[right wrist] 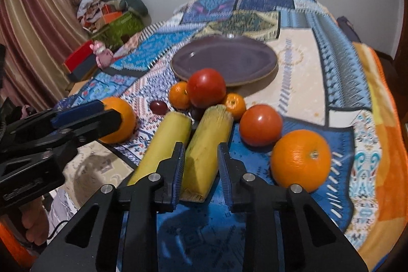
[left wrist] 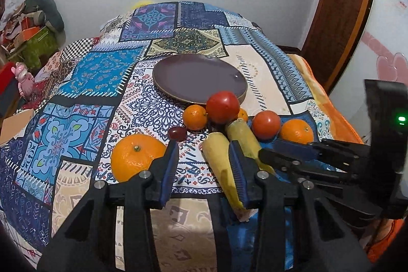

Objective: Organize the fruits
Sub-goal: 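Lower the left tool onto one yellow corn cob and grasp it while the right tool grasps the other cob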

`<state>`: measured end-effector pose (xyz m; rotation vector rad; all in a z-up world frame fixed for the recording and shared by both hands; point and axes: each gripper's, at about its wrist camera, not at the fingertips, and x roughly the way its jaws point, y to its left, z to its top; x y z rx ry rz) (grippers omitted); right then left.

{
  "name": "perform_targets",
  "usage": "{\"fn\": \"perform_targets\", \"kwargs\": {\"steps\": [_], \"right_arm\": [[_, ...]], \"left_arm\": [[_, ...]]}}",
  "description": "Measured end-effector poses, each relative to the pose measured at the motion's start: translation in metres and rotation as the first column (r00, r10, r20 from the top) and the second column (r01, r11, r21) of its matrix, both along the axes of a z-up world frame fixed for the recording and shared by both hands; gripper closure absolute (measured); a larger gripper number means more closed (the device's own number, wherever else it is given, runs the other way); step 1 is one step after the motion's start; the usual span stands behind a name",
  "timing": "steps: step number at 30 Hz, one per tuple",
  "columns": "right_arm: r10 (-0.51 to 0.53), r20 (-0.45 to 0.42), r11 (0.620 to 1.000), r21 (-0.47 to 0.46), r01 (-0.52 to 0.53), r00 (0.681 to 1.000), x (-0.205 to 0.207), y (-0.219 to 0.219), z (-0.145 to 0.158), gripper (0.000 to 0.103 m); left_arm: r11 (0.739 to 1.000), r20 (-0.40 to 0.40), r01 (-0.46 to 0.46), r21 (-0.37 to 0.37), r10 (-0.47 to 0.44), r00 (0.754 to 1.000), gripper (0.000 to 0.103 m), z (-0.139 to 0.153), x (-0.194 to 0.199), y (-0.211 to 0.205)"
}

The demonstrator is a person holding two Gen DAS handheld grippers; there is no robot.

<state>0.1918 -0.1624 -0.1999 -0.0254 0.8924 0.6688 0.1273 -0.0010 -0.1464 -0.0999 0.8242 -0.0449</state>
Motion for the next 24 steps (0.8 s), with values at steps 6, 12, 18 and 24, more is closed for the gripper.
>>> {"fn": "perform_targets", "kwargs": {"steps": [6,12,18,24], "right_arm": [[0.012,-0.030,1.000,-0.015,-0.013,0.999,0.008,0.007,-0.006,0.073],[0.013,-0.047,0.999,-0.040,-0.015,0.999,0.017,0.010,-0.015,0.063],[0.018,-0.089,1.000,-0.022,-0.020,0.996,0.019,0.007,-0.023,0.064],[0.017,-0.076,0.999,-0.025,-0.019,0.997,0.013,-0.004,-0.020,0.068]], "left_arm": [[1.000,-0.017,0.014,0.005,-0.014,1.000,0.062,-0.004,0.004,0.000],[1.000,-0.035,0.026,-0.007,-0.026,0.999,0.062,-0.010,0.007,-0.004],[0.999,-0.050,0.042,-0.006,-0.042,0.998,0.062,-0.011,0.007,-0.010],[0.997,-0.083,0.075,-0.022,-0.076,0.994,0.062,-0.016,0.009,-0.023]]}}
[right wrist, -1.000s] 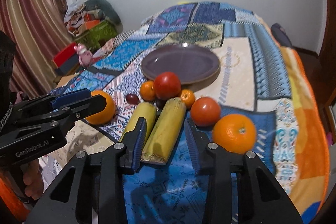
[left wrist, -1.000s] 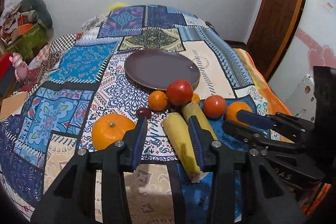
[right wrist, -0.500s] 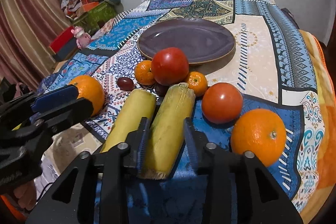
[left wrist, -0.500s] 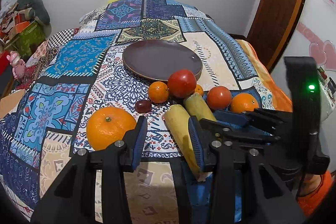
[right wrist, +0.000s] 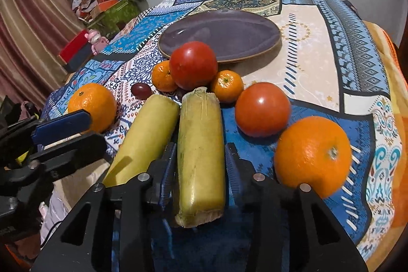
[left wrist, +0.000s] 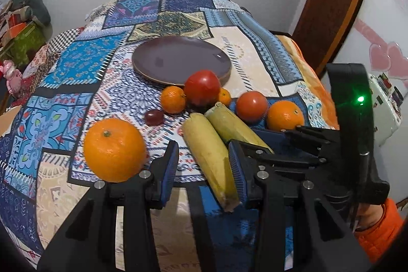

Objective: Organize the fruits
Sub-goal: 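Lower the left tool onto one yellow corn cob and grasp it while the right tool grasps the other cob, then lift the cob in the left tool toward the dark plate while the right tool carries its cob alongside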

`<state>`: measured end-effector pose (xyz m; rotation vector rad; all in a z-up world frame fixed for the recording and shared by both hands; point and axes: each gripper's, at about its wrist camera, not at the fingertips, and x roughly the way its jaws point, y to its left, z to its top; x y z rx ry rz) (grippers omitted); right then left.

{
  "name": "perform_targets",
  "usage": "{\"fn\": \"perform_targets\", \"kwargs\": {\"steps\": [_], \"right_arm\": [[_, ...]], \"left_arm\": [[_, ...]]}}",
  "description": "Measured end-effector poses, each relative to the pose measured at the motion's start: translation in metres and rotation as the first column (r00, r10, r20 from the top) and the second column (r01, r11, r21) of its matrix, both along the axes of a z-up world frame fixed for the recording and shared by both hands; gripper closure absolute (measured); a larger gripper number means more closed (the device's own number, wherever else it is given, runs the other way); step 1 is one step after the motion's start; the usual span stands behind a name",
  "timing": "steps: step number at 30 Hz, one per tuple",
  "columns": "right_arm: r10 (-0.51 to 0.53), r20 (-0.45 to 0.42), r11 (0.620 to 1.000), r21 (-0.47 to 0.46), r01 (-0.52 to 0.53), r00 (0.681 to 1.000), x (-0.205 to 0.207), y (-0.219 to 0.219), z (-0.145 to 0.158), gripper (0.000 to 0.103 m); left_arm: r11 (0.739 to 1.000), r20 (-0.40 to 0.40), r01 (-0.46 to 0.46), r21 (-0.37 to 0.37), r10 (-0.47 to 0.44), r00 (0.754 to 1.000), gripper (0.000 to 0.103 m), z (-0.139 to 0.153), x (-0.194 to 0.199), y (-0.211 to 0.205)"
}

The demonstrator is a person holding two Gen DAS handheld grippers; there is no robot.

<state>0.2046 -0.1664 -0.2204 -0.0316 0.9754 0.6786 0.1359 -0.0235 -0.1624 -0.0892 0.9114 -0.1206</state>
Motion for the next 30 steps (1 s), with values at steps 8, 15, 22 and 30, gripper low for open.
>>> {"fn": "perform_targets", "kwargs": {"steps": [8,15,22,30], "right_arm": [[-0.012,0.008,1.000,0.005,0.012,1.000,-0.007,-0.016,0.002,0.068],[-0.019,0.006,1.000,0.009,0.019,1.000,-0.007,-0.018,0.002,0.068],[-0.021,-0.010,1.000,0.023,0.021,1.000,-0.006,-0.020,0.000,0.068],[-0.016,-0.007,1.000,0.017,0.017,1.000,-0.008,-0.017,-0.001,0.067]], "left_arm": [[1.000,-0.053,0.016,0.007,-0.016,0.998,0.064,-0.015,0.009,-0.017],[0.999,-0.094,0.011,-0.037,-0.015,0.995,0.062,-0.030,0.019,-0.009],[0.998,-0.127,-0.006,-0.061,-0.002,0.992,0.062,-0.037,0.033,-0.002],[1.000,-0.136,0.002,-0.006,-0.003,0.991,0.061,-0.047,0.046,-0.007]]}}
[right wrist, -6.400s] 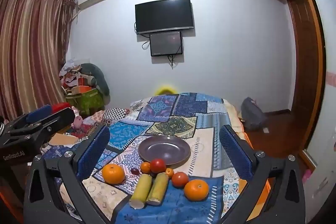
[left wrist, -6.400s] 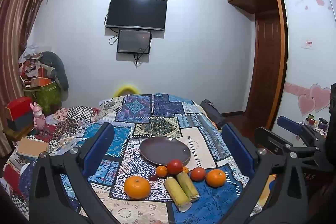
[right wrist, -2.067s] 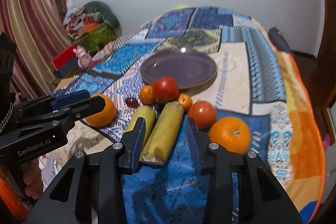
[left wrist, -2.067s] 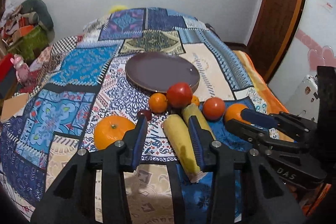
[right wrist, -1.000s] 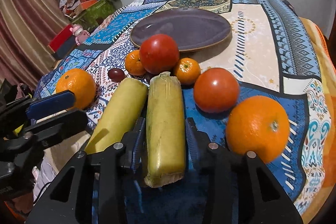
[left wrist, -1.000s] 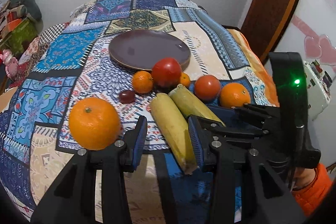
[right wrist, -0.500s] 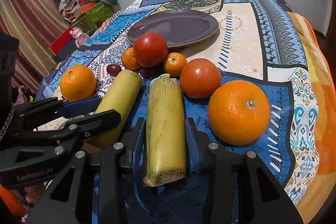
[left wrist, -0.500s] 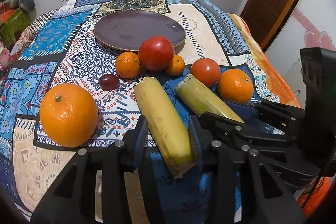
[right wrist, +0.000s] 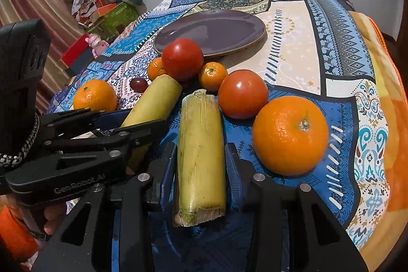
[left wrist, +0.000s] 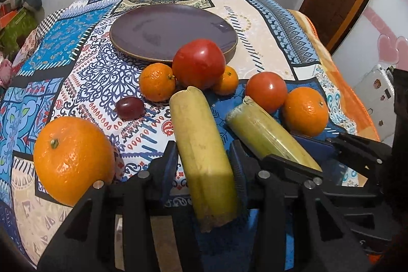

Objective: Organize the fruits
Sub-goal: 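Lift the cob in the left tool toward the dark plate while the right tool carries its cob alongside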

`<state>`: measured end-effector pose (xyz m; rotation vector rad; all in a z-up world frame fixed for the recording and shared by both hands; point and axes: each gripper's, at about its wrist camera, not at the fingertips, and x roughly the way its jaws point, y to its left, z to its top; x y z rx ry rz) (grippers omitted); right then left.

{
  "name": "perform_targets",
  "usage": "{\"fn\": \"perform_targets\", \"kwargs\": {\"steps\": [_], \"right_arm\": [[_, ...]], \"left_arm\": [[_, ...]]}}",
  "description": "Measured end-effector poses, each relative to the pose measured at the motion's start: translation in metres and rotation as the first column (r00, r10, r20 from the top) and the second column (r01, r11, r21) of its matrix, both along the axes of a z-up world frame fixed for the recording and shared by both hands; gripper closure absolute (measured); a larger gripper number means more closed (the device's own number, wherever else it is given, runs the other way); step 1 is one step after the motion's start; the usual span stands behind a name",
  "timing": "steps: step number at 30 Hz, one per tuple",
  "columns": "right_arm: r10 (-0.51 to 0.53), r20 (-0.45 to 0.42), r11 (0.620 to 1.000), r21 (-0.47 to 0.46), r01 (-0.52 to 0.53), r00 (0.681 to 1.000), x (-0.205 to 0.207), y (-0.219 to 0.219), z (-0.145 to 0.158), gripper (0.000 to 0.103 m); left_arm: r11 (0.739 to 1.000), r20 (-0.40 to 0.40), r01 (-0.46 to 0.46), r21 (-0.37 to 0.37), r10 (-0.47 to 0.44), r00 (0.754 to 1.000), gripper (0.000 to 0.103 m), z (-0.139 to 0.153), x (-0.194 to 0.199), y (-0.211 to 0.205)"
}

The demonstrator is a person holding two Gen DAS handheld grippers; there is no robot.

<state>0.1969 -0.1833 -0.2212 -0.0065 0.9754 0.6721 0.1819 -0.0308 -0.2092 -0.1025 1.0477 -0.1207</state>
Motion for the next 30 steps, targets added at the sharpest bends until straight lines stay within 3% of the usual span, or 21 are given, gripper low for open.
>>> {"fn": "perform_targets", "kwargs": {"steps": [5,11,21,27,30], "right_arm": [[0.010,-0.012,1.000,-0.002,-0.010,1.000,0.001,0.002,-0.003,0.066],[0.019,-0.017,1.000,-0.006,-0.019,1.000,0.003,0.006,-0.008,0.065],[0.030,-0.016,0.999,-0.016,-0.030,0.999,0.007,0.010,-0.011,0.065],[0.024,-0.018,1.000,0.000,-0.024,1.000,0.010,0.009,-0.012,0.067],[0.021,-0.018,1.000,-0.004,-0.021,1.000,0.008,0.010,-0.010,0.067]], "left_arm": [[1.000,0.002,0.002,0.013,-0.002,1.000,0.069,0.002,-0.009,0.004],[0.999,-0.004,0.017,0.036,-0.017,1.000,0.069,0.002,-0.021,0.010],[0.996,0.008,0.036,0.081,-0.036,0.999,0.069,-0.007,-0.005,0.003],[0.996,0.005,0.052,0.079,-0.052,0.999,0.069,-0.008,0.000,0.003],[0.998,-0.010,0.053,0.043,-0.052,0.999,0.069,-0.005,0.000,0.006]]}}
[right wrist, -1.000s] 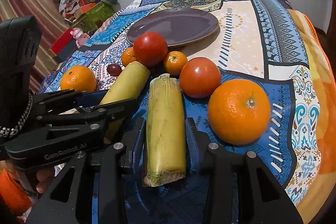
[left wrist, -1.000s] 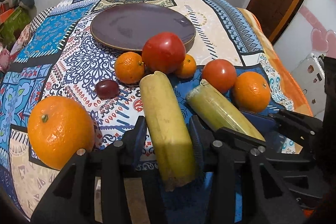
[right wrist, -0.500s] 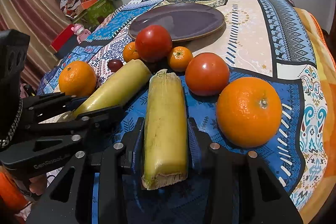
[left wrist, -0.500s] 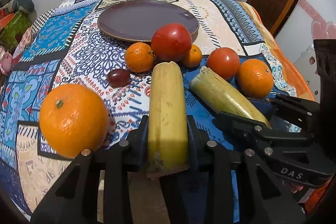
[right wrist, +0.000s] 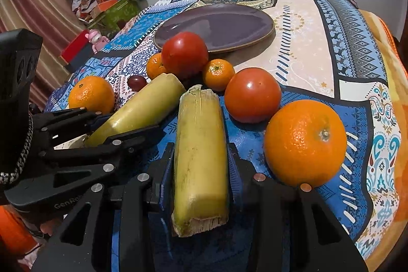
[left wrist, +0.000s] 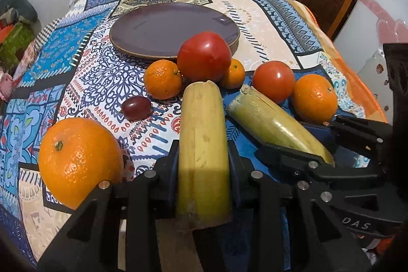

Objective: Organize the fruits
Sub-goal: 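Lift the cob in the left tool toward the dark plate while the right tool carries its cob alongside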

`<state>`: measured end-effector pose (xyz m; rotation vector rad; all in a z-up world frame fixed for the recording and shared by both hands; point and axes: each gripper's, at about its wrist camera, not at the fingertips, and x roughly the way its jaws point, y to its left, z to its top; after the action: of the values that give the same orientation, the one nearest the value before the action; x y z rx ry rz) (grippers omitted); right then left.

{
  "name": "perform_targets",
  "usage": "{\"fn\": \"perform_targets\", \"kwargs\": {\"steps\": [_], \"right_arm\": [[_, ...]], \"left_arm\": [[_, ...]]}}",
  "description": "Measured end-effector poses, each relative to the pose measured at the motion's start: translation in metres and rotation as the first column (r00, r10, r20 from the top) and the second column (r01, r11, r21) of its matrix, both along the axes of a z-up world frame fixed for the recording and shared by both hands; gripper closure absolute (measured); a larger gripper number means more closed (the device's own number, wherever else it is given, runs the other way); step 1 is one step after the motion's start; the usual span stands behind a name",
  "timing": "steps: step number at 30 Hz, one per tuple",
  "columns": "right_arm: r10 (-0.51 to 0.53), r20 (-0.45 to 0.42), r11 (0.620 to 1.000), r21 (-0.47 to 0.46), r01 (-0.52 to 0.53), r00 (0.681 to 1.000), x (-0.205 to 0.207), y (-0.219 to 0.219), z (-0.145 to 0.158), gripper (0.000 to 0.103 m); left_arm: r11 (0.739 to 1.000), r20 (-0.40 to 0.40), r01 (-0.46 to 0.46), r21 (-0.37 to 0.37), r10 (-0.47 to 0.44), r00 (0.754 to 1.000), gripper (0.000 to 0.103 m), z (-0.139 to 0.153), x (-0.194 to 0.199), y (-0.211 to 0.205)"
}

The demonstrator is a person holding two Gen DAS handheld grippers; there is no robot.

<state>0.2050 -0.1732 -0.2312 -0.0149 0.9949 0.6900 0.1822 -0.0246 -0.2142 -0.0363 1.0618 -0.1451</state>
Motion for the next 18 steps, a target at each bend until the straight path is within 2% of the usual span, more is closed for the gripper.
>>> {"fn": "perform_targets", "kwargs": {"steps": [9,18], "right_arm": [[0.008,0.009,1.000,0.028,-0.008,1.000,-0.009,-0.004,0.010,0.067],[0.001,0.072,0.998,0.058,-0.005,0.997,-0.017,-0.007,0.039,0.067]], "left_arm": [[1.000,0.000,-0.002,-0.028,0.002,1.000,0.069,0.013,-0.017,0.001],[0.999,0.073,-0.026,-0.041,0.029,0.997,0.069,0.047,-0.030,0.003]]}}
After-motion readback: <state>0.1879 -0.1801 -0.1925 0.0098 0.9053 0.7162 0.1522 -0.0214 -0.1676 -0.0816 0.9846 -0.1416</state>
